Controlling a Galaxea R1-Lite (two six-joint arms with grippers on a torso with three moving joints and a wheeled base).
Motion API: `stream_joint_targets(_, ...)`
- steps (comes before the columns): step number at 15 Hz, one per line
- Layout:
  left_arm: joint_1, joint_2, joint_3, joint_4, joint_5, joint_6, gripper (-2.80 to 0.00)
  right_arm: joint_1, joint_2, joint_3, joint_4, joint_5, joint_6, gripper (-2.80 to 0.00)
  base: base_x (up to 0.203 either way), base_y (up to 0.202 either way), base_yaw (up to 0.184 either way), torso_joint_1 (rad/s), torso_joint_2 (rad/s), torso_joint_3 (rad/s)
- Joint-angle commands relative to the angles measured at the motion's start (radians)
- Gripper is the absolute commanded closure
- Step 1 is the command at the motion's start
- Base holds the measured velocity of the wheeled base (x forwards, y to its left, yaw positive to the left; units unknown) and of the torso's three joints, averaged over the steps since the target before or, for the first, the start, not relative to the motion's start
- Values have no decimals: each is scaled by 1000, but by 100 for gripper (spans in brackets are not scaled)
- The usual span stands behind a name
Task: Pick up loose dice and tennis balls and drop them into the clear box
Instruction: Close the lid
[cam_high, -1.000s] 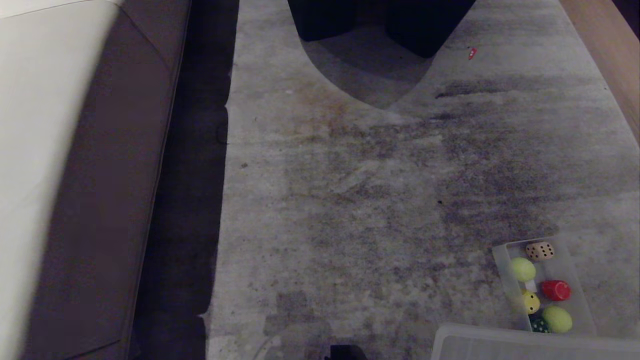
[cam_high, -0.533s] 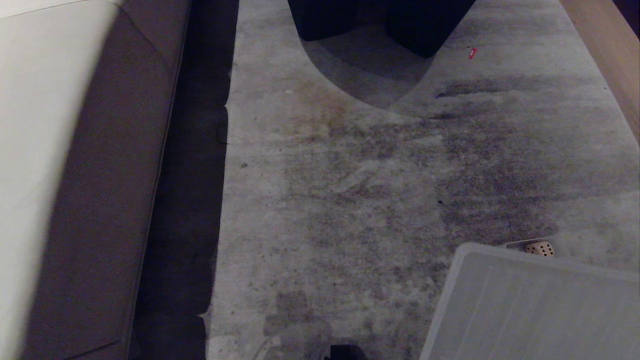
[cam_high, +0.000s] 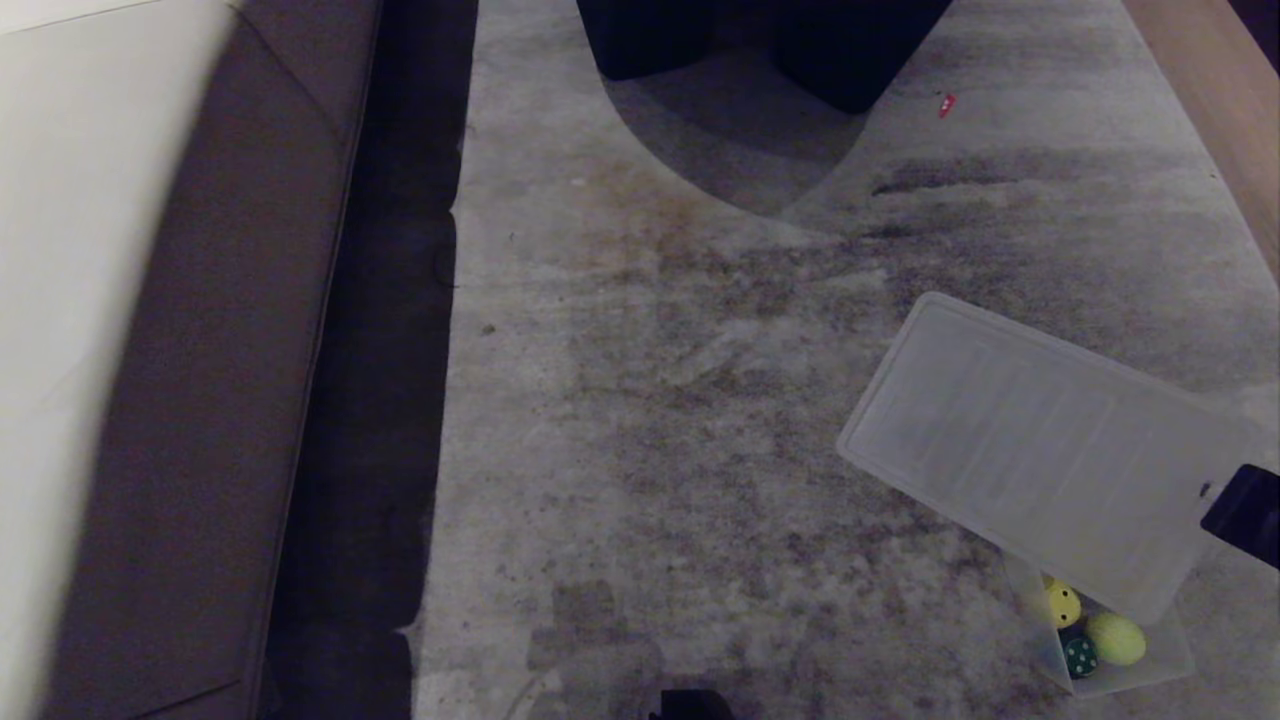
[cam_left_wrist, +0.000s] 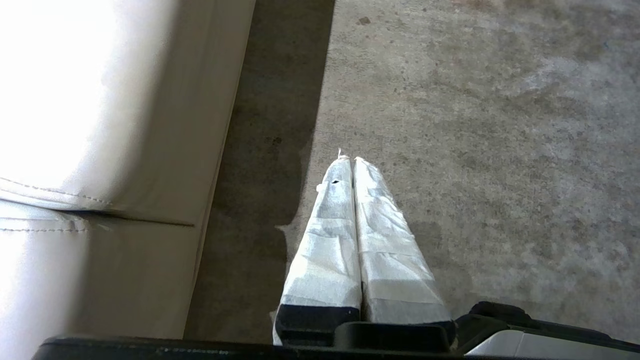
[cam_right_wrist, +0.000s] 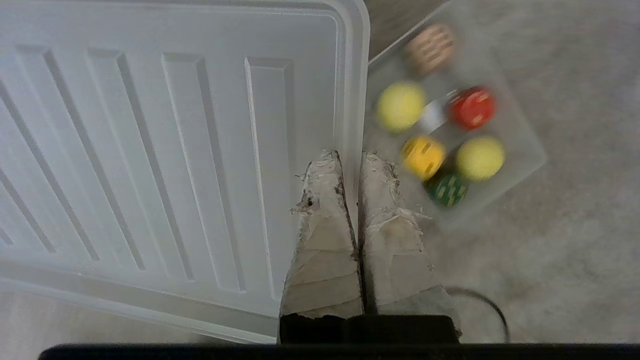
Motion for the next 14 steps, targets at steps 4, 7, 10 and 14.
stream_joint_targets(4,0,1,2,-1,1,-1,0,-273,526,-71,-294,60,145,0,0,0,0,0,0,0)
stream_joint_targets(7,0,1,2,-1,1,-1,0,-387,621,-55,-313,184,216,0,0,0,0,0,0,0)
stream_joint_targets(10,0,1,2,0,1,-1,0,-482,694,-49,-315,275,282,0,0,0,0,0,0,0)
stream_joint_targets(14,0,1,2,-1,1,-1,0,-532,838,-51,-315,330,368,0,0,0,0,0,0,0)
